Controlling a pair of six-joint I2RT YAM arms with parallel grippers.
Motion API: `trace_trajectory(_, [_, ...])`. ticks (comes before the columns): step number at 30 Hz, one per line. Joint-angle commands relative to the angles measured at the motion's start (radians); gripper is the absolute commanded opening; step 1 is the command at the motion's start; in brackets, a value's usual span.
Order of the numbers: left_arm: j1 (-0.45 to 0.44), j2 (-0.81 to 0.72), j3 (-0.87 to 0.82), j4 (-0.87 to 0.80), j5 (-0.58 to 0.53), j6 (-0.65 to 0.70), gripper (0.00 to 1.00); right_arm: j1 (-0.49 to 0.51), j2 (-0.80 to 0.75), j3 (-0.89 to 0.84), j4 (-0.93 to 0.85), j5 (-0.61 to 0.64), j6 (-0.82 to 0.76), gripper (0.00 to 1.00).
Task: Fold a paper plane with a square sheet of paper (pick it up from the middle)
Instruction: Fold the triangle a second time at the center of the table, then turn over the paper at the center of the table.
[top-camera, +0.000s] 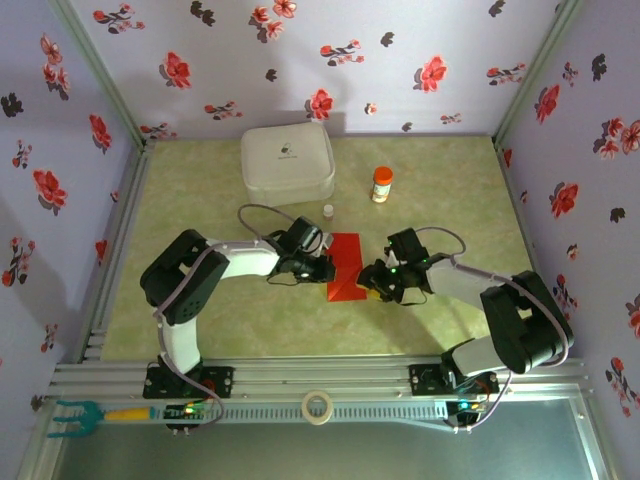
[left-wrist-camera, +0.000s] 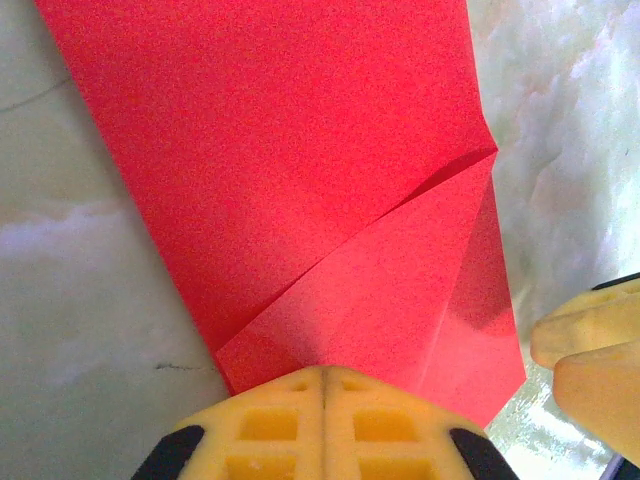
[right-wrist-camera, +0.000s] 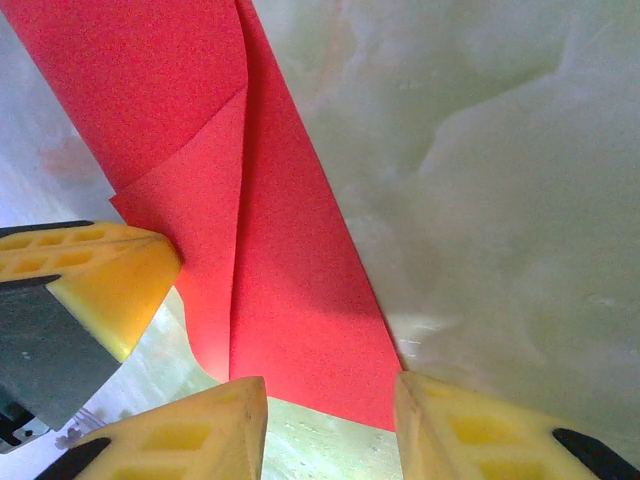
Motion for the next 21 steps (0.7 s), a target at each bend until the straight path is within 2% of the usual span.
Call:
trace_trajectory(1, [0.002, 0.008, -0.013, -0.022, -0.001, 0.019, 0.06, 0.01, -0.007, -0.01, -0.002, 0.022, 0.025, 0.39])
trace_trajectory(13, [-0.001, 0.005, 0.002, -0.037, 0.001, 0.022, 0.05, 0.039, 0.057, 0.028, -0.009, 0.029, 0.021, 0.41])
trace_trajectory(21, [-0.004, 0.013, 0.006, -0.041, 0.003, 0.023, 0.05, 0.041, 0.063, 0.055, 0.081, 0.005, 0.036, 0.42])
